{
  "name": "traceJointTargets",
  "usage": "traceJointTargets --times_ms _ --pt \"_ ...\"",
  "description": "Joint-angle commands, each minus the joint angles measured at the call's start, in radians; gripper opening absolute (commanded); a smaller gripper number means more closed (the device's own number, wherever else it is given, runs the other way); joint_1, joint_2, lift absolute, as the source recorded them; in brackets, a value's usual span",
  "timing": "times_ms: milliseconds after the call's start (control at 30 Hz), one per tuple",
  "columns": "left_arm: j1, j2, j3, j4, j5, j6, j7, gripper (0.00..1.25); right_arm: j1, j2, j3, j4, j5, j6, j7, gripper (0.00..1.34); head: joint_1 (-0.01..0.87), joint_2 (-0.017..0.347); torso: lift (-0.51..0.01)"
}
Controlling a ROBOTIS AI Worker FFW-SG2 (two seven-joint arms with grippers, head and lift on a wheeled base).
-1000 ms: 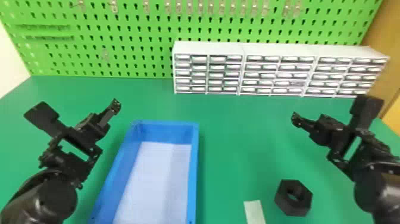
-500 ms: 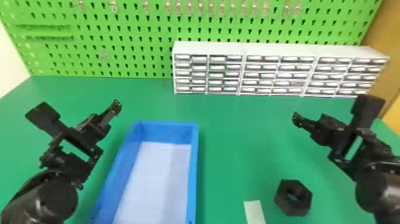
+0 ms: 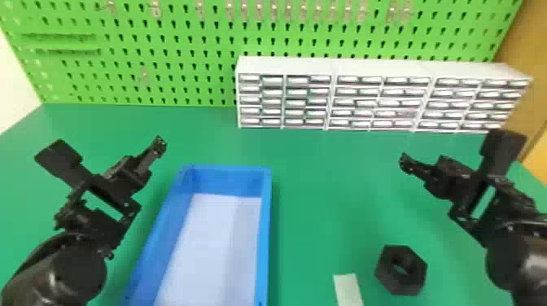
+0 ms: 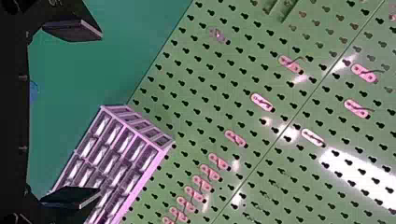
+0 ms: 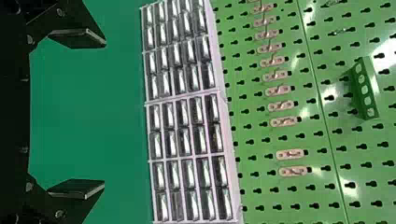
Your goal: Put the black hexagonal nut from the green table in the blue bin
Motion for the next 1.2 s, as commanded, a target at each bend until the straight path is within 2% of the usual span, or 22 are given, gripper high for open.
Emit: traceJointTargets --times_ms 0,167,367,633,700,967,1167 --pt "-0.002 0.000 0.000 0.000 -0.002 0.000 0.000 1.14 0.002 -0.004 0.000 -0.023 0.013 0.049 0.000 1.11 0.666 0.032 -0.100" --pt "0.000 0.000 0.003 0.000 -0.002 0.000 0.000 1.14 0.021 -0.029 0.005 -0.090 0.014 0.129 -0.006 1.11 0.666 0.032 -0.100" --pt "0.003 0.000 0.005 0.000 -0.002 0.000 -0.002 1.14 0.057 -0.066 -0.005 -0.184 -0.050 0.288 -0.075 1.11 0.666 0.032 -0.100" --pt "0.005 0.000 0.009 0.000 -0.002 0.000 -0.003 1.13 0.072 -0.104 -0.038 -0.297 -0.156 0.592 -0.160 1.11 0.666 0.032 -0.100" --pt "0.003 0.000 0.008 0.000 -0.002 -0.002 -0.003 1.14 0.064 -0.109 -0.046 -0.317 -0.167 0.675 -0.161 1.11 0.666 0.032 -0.100" --pt "0.003 0.000 0.011 0.000 -0.003 0.000 -0.005 1.14 0.061 -0.101 -0.080 -0.454 -0.084 0.912 -0.183 1.11 0.666 0.032 -0.100" --pt "0.006 0.000 0.012 0.000 -0.003 0.000 -0.006 1.14 0.037 -0.125 -0.109 -0.515 -0.068 1.081 -0.187 1.11 0.666 0.032 -0.100"
